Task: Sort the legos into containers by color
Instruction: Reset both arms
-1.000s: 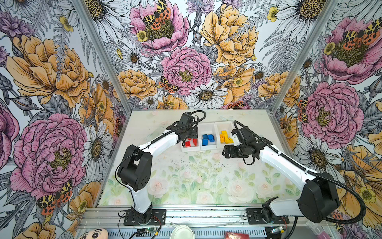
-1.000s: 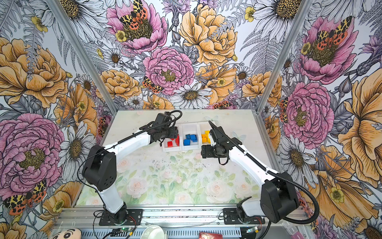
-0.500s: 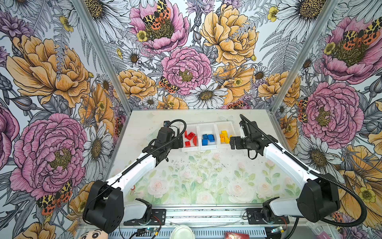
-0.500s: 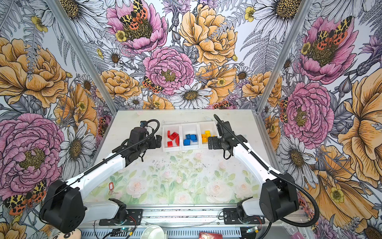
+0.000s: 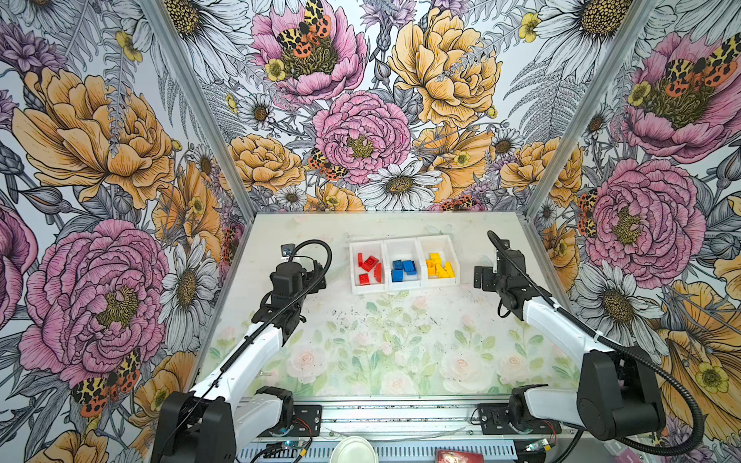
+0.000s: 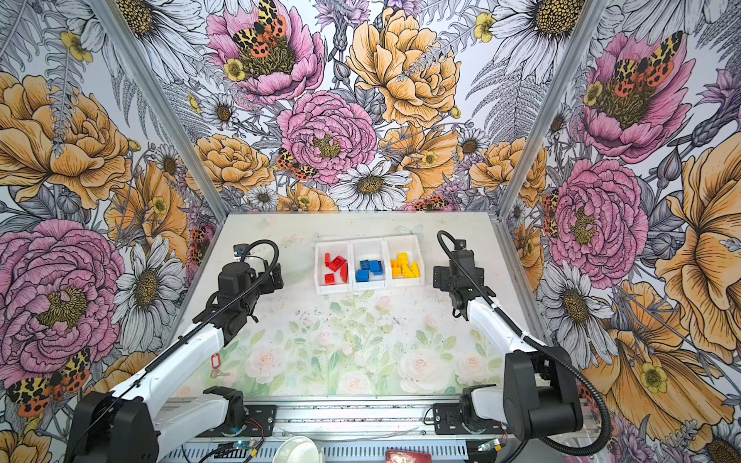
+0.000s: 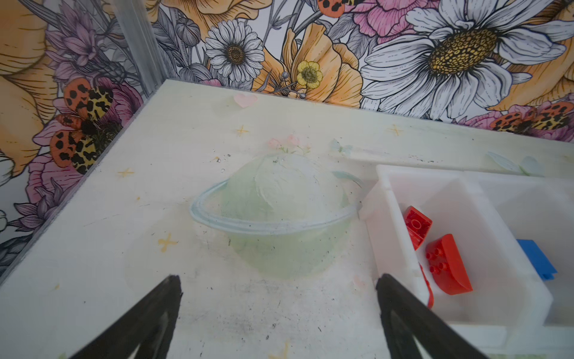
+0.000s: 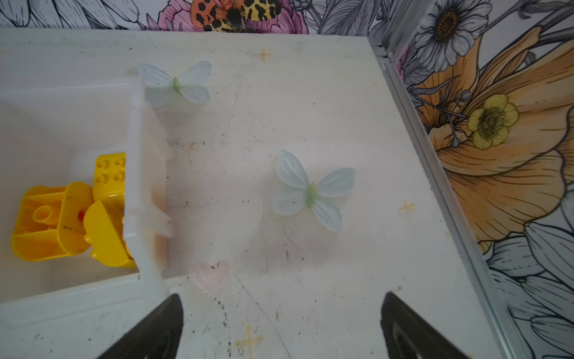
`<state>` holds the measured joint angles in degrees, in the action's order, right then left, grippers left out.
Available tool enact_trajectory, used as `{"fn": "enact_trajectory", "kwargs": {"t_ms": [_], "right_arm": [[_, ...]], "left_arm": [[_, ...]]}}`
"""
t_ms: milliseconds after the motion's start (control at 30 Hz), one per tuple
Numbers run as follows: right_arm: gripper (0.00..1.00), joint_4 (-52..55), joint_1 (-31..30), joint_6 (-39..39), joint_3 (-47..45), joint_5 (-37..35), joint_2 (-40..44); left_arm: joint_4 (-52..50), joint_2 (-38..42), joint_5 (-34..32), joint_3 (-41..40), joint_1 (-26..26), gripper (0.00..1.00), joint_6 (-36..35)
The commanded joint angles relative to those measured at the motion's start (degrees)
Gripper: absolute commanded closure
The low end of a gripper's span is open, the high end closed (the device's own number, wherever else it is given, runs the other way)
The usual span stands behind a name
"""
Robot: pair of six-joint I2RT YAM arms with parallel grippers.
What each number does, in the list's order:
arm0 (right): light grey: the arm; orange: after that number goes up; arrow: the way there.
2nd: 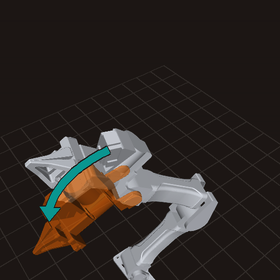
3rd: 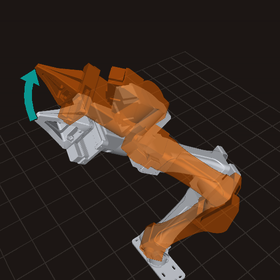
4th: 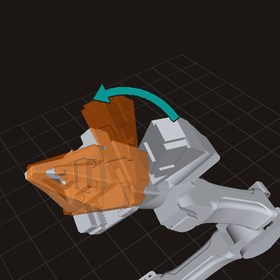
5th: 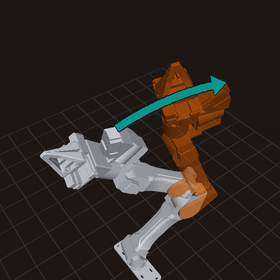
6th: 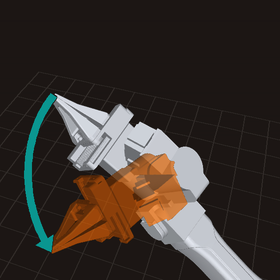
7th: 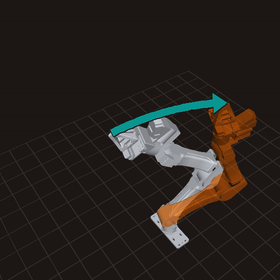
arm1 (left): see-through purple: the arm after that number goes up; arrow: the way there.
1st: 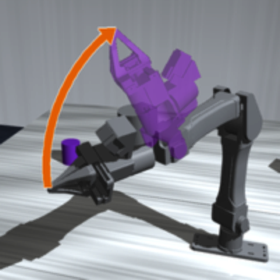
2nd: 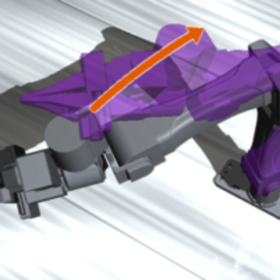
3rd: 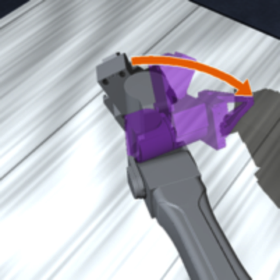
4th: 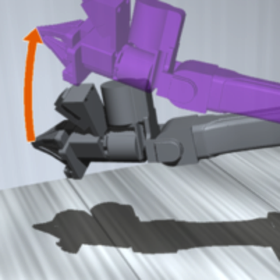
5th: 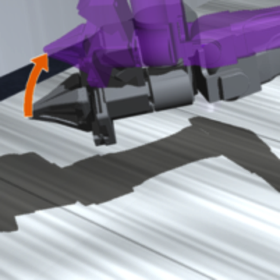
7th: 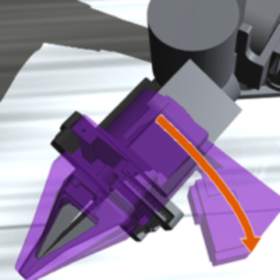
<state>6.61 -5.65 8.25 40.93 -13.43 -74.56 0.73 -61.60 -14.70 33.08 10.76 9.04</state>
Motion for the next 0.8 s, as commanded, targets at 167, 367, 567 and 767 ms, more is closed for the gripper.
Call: {"fn": "enact_trajectory", "kwargs": {"t_ms": [167, 367, 567, 767], "right_arm": [[0.0, -28.3, 2.4, -6.2, -10.3, 1.9, -3.1], [0.0, -37.7, 4.5, -7.2, -14.1, 3.2, -4.8], [0.0, -40.3, 6.7, -6.2, -15.0, 6.5, -4.8], [0.0, -43.1, 7.0, -5.6, -16.0, 9.3, -4.8]], "left_arm": [[23.0, -2.5, -2.7, -8.3, -6.7, 0.03, -4.8], [35.9, -10.4, -3.1, -11.2, -6.8, 0.03, -8.3], [42.9, -17.2, -4.2, -11.0, -6.3, 0.03, -10.3], [51.1, -21.7, -4.9, -12.7, -6.5, 0.03, -10.7]]}}
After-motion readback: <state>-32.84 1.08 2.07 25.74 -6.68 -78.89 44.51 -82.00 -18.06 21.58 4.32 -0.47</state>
